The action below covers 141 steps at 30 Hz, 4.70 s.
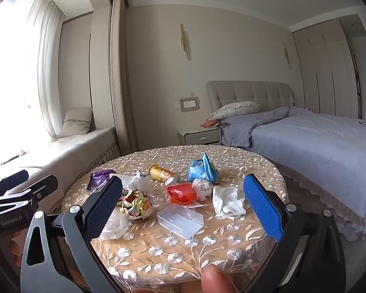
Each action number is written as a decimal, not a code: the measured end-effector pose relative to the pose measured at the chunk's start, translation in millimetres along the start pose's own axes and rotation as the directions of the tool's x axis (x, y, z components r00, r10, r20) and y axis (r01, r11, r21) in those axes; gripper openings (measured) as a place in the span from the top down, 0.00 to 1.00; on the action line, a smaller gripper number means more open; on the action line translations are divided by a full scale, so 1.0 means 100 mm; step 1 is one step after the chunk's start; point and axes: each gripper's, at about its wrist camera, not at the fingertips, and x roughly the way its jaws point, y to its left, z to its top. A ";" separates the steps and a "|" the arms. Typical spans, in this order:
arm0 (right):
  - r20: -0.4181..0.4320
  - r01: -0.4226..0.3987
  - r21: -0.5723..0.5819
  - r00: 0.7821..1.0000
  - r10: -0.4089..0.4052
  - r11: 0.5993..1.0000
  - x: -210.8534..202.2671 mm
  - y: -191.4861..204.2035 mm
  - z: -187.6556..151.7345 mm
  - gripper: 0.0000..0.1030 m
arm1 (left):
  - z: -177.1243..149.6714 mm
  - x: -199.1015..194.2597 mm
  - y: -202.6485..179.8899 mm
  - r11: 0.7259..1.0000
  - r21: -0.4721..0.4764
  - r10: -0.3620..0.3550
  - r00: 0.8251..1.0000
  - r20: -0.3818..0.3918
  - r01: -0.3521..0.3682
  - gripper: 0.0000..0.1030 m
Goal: Collect trash
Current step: 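Move both tools toward the trash on the table, then grasp the clear plastic bag with left tool while right tool grasps the clear box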
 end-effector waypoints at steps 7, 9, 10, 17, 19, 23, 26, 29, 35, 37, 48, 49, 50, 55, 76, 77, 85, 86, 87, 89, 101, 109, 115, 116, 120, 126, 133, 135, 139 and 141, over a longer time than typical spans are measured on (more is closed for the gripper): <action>-0.155 -0.190 0.337 0.955 0.254 0.922 0.28 -0.25 -0.02 0.04 | 0.01 -0.02 -0.04 1.000 0.030 0.007 0.999 0.038 -0.008 0.04; -0.144 -0.136 0.240 0.974 0.173 0.961 0.28 -0.17 -0.01 0.04 | 0.00 -0.03 -0.05 0.999 0.041 0.013 0.999 0.052 -0.015 0.04; -0.120 -0.094 0.180 0.986 0.116 0.979 0.25 -0.12 -0.01 0.04 | 0.00 -0.02 -0.06 0.998 0.050 0.022 0.998 0.051 -0.024 0.04; -0.066 -0.065 0.064 0.995 0.069 0.996 0.12 -0.03 -0.03 0.04 | -0.01 0.08 -0.02 0.999 0.033 0.000 1.000 -0.009 0.001 0.04; -0.051 -0.049 0.042 0.997 0.052 0.998 0.10 -0.02 -0.03 0.04 | -0.02 0.11 -0.02 0.999 0.038 -0.003 1.000 -0.023 0.004 0.04; -0.072 -0.049 0.034 0.996 0.051 0.998 0.14 0.00 -0.02 0.04 | -0.07 0.11 -0.06 0.999 0.039 -0.005 0.999 -0.031 0.006 0.04; -0.086 -0.048 0.037 0.995 0.051 0.998 0.17 -0.02 -0.02 0.04 | -0.08 0.13 -0.05 0.999 0.038 -0.008 0.999 -0.036 0.009 0.04; -0.101 -0.055 0.044 0.993 0.059 0.998 0.21 -0.03 -0.03 0.04 | -0.08 0.13 -0.07 0.999 0.041 -0.008 0.999 -0.040 0.010 0.04; -0.097 -0.054 0.024 0.994 0.056 0.998 0.21 0.00 -0.05 0.04 | -0.09 0.14 -0.08 0.999 0.044 -0.017 0.999 -0.044 0.019 0.04; -0.101 -0.063 0.006 0.993 0.063 0.998 0.19 0.03 -0.05 0.04 | -0.10 0.14 -0.09 0.999 0.045 -0.026 0.999 -0.042 0.028 0.04; -0.073 -0.067 -0.068 0.995 0.062 0.995 0.14 0.17 -0.10 0.04 | -0.10 0.16 -0.10 0.999 0.035 -0.034 0.998 -0.046 0.036 0.04; -0.075 -0.069 -0.066 0.995 0.064 0.995 0.14 0.16 -0.09 0.04 | -0.10 0.16 -0.10 0.999 0.033 -0.034 0.998 -0.048 0.036 0.04; -0.075 -0.071 -0.064 0.995 0.066 0.995 0.14 0.16 -0.09 0.04 | -0.11 0.16 -0.10 0.999 0.031 -0.033 0.998 -0.049 0.035 0.04; -0.081 -0.071 -0.054 0.994 0.066 0.996 0.15 0.14 -0.09 0.04 | -0.11 0.16 -0.09 0.999 0.027 -0.038 0.998 -0.055 0.039 0.04; -0.102 -0.077 -0.023 0.992 0.074 0.997 0.27 0.02 -0.14 0.04 | -0.14 0.31 -0.14 0.999 0.043 -0.029 0.995 -0.100 0.034 0.04; -0.106 -0.076 -0.019 0.992 0.074 0.997 0.29 0.00 -0.14 0.04 | -0.14 0.33 -0.15 0.998 0.043 -0.030 0.994 -0.104 0.034 0.04; -0.112 -0.064 -0.012 0.992 0.063 0.998 0.37 -0.10 -0.16 0.04 | -0.15 0.45 -0.26 0.998 0.046 -0.040 0.990 -0.133 0.047 0.04; -0.114 -0.064 -0.008 0.992 0.062 0.998 0.38 -0.12 -0.16 0.04 | -0.15 0.47 -0.28 0.998 0.050 -0.040 0.990 -0.135 0.047 0.04; -0.116 -0.063 -0.003 0.991 0.063 0.998 0.39 -0.14 -0.16 0.04 | -0.15 0.48 -0.30 0.997 0.054 -0.041 0.990 -0.139 0.049 0.04; -0.121 -0.063 0.006 0.991 0.063 0.998 0.42 -0.17 -0.16 0.04 | -0.14 0.50 -0.33 0.997 0.059 -0.044 0.989 -0.141 0.052 0.04; -0.130 -0.053 -0.006 0.990 0.051 0.999 0.56 -0.25 -0.21 0.04 | -0.24 0.74 -0.26 0.995 -0.023 -0.101 0.972 -0.212 0.099 0.04; -0.196 -0.064 -0.043 0.979 0.054 0.997 0.82 -0.19 -0.36 0.04 | -0.34 0.90 -0.15 1.000 0.011 -0.011 0.977 -0.213 0.014 0.04; -0.250 -0.109 -0.083 0.964 0.085 0.991 1.05 -0.11 -0.50 0.04 | -0.46 1.12 -0.07 1.000 0.013 -0.010 0.961 -0.276 0.014 0.04; -0.271 -0.124 -0.092 0.958 0.095 0.988 1.11 -0.10 -0.52 0.04 | -0.48 1.15 -0.06 1.000 0.008 -0.012 0.957 -0.289 0.015 0.04; -0.350 -0.162 -0.155 0.932 0.099 0.975 1.37 -0.06 -0.62 0.04 | -0.57 1.30 -0.04 1.000 0.008 -0.010 0.945 -0.326 0.013 0.04; -0.452 -0.213 -0.178 0.885 0.113 0.961 1.67 -0.04 -0.68 0.04 | -0.67 1.57 -0.04 1.000 0.017 -0.013 0.922 -0.388 0.021 0.04; -0.554 -0.320 -0.165 0.813 0.180 0.933 1.86 0.02 -0.68 0.04 | -0.72 1.75 -0.01 0.999 -0.017 -0.046 0.900 -0.433 0.043 0.05; -0.552 -0.355 -0.167 0.807 0.211 0.920 1.85 0.05 -0.68 0.07 | -0.71 1.77 -0.02 0.999 -0.003 -0.041 0.901 -0.431 0.044 0.16; -0.531 -0.382 -0.276 0.826 0.191 0.882 1.76 0.19 -0.75 0.34 | -0.72 1.81 -0.04 0.998 -0.025 -0.067 0.899 -0.433 0.063 0.45; -0.521 -0.390 -0.290 0.830 0.197 0.874 1.69 0.21 -0.75 0.34 | -0.72 1.82 -0.06 0.998 -0.016 -0.055 0.905 -0.422 0.054 0.52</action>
